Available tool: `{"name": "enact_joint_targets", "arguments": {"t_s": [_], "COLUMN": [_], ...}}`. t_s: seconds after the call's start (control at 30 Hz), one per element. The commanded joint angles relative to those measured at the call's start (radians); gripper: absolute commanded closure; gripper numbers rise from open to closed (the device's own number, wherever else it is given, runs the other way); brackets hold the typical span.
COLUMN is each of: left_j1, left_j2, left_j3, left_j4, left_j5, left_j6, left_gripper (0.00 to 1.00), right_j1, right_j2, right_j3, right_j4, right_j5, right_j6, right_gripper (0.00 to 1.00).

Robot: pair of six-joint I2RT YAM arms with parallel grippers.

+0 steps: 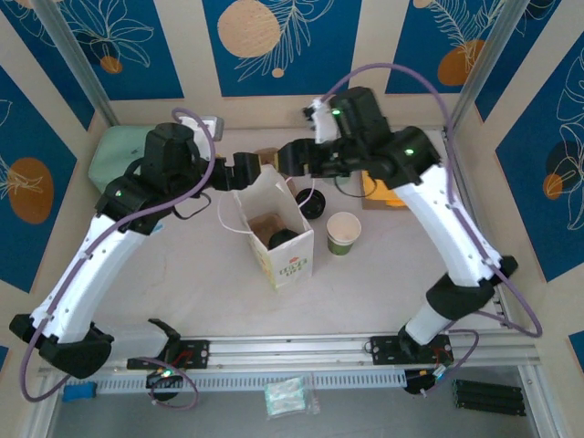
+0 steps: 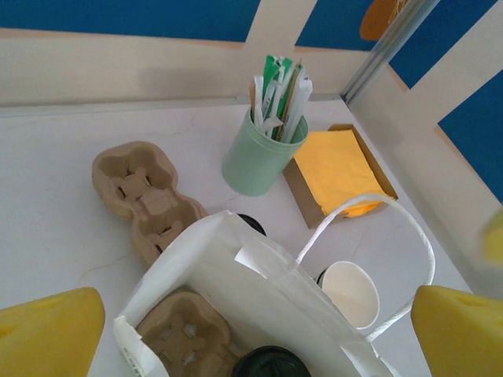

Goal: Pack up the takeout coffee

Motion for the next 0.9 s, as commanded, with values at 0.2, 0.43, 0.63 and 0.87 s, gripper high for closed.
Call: {"name": "enact_joint_targets", "arguments": {"t_s": [0.2,0.43,0.63,0.87], "left_j1": [-0.044,-0.116,-0.156,-0.160], "left_j2": [0.088,0.179,0.242,0.264], "left_j3": [0.109,0.197,0.251,0.258], "left_j4": [0.040,0.041,0.041,0.051], "left_j5": [0.061,0.041,0.029,0.023], "left_j6": [-0.004,0.018,0.029,0.027], "left_gripper": [0.01,0.01,0.00,0.01], "right_j1": [-0.255,-0.463,-0.606,-0.722], "right_j2": [-0.188,-0.242,-0.246,-0.204], "right_j3": [-0.283,-0.475,-0.602,-0.718], "right_j4": [0.130,0.199,0.259,0.324], "right_j5": [-0.159,-0.237,-0.271,-0.245], "right_j6": [0.054,0.091,0.125,0.165], "right_gripper": [0.39,0.39,0.39,0.39]}}
